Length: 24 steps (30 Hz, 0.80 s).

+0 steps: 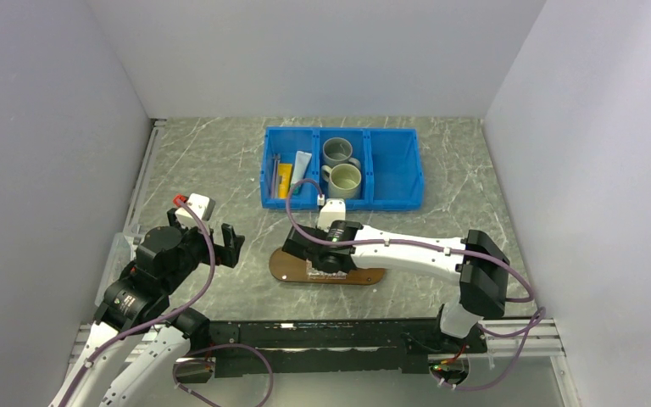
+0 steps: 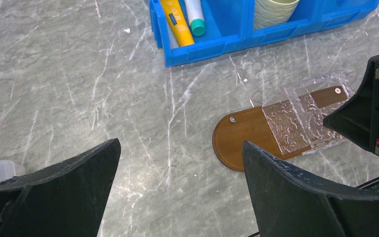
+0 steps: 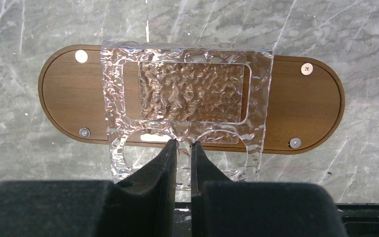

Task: Prepare toiletry sets of a toothbrush and toothpaste on the tray

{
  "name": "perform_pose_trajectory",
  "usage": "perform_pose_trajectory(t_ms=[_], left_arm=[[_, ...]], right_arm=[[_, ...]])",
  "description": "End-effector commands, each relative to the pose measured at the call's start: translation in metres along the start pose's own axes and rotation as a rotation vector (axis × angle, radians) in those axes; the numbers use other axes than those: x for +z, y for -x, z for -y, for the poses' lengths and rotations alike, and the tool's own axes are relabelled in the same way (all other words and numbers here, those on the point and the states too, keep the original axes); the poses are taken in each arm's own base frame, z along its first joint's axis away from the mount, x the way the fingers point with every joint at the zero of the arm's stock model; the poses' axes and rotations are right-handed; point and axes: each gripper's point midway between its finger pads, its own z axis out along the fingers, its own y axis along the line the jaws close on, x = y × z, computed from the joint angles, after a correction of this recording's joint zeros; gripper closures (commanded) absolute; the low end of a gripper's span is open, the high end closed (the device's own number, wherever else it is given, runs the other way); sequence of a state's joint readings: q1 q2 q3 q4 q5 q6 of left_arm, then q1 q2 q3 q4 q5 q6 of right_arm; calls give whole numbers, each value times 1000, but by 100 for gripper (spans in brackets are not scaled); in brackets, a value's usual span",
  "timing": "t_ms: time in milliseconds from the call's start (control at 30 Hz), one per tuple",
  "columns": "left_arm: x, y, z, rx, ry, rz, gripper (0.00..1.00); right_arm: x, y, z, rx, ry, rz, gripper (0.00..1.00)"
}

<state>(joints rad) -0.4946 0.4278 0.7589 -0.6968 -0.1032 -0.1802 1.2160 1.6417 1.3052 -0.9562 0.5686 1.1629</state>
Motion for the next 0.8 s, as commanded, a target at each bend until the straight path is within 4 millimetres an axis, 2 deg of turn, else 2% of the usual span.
perform_pose_trajectory(t_ms=[0,333,767], left_arm=[[1,7,2,-10,-9,27,1],[1,7,2,-9,-9,25,1],[0,7,2,-9,-9,30,1]], right_arm=[[-1,8,-3,31,24,22,100],[-1,9,2,33,18,16,100],[-13,16,3,50,38,22,100]])
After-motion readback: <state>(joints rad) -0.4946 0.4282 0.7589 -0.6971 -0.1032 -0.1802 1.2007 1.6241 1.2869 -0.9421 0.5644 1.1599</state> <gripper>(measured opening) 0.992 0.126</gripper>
